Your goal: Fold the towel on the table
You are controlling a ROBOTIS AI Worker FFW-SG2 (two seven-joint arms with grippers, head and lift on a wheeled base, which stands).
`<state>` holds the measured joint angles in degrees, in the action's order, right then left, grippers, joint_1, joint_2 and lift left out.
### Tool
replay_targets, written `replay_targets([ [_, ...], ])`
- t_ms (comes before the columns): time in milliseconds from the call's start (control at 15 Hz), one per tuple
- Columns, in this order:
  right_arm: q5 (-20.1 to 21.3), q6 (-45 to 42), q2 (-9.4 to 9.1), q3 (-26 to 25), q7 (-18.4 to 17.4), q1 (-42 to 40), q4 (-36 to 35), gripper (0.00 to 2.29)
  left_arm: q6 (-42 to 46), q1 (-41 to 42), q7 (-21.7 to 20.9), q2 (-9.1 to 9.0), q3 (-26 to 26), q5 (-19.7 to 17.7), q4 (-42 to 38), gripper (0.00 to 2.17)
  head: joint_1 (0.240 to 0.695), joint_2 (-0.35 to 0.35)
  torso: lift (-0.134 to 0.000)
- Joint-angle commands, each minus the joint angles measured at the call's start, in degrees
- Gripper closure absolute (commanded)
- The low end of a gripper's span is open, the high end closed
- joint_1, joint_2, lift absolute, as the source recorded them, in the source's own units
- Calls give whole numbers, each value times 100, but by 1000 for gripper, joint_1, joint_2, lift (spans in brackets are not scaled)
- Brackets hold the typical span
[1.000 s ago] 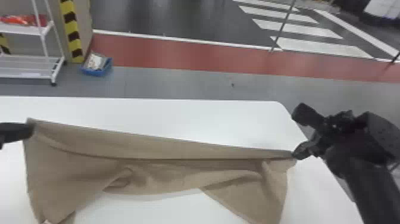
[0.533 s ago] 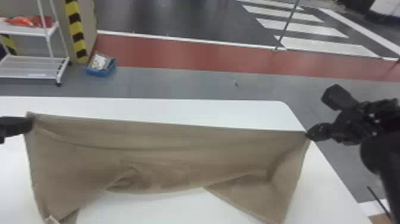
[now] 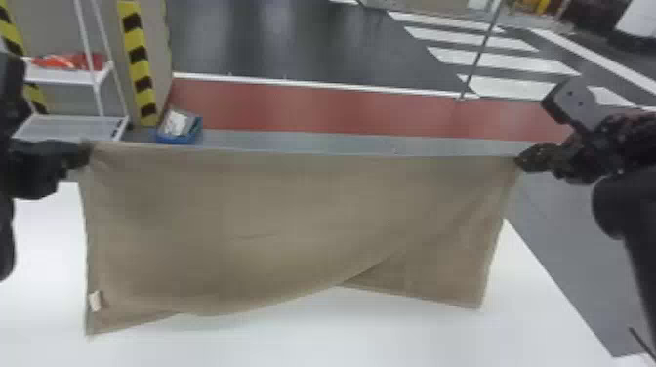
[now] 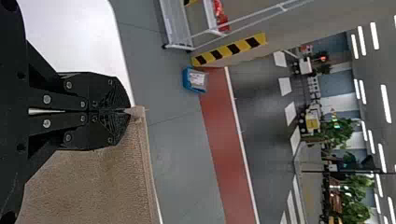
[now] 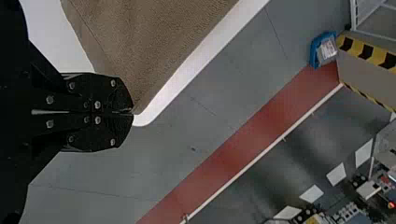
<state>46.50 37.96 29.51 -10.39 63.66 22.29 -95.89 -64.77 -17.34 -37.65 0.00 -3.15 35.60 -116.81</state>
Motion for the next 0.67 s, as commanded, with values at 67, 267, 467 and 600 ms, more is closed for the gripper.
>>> replay_targets([
  [67,-45,401,-157,300,-468,953,650,2074,1084,-1123,197,-15,-503,-712,1336,1916,531,-203,-124],
  [267,-45,472,-218,459,-776,1507,967,2074,1981,-1861,153,-15,-907,-1116,2206,1912,432,-185,-124],
  [467,-238,612,-69,353,-565,1322,668,2074,2244,-1492,-14,-15,-1135,-1406,1819,1912,364,-177,-124],
  [600,-590,806,151,-42,-345,329,-299,2074,2420,-552,-234,44,-1320,-1802,1019,1912,364,-178,-124],
])
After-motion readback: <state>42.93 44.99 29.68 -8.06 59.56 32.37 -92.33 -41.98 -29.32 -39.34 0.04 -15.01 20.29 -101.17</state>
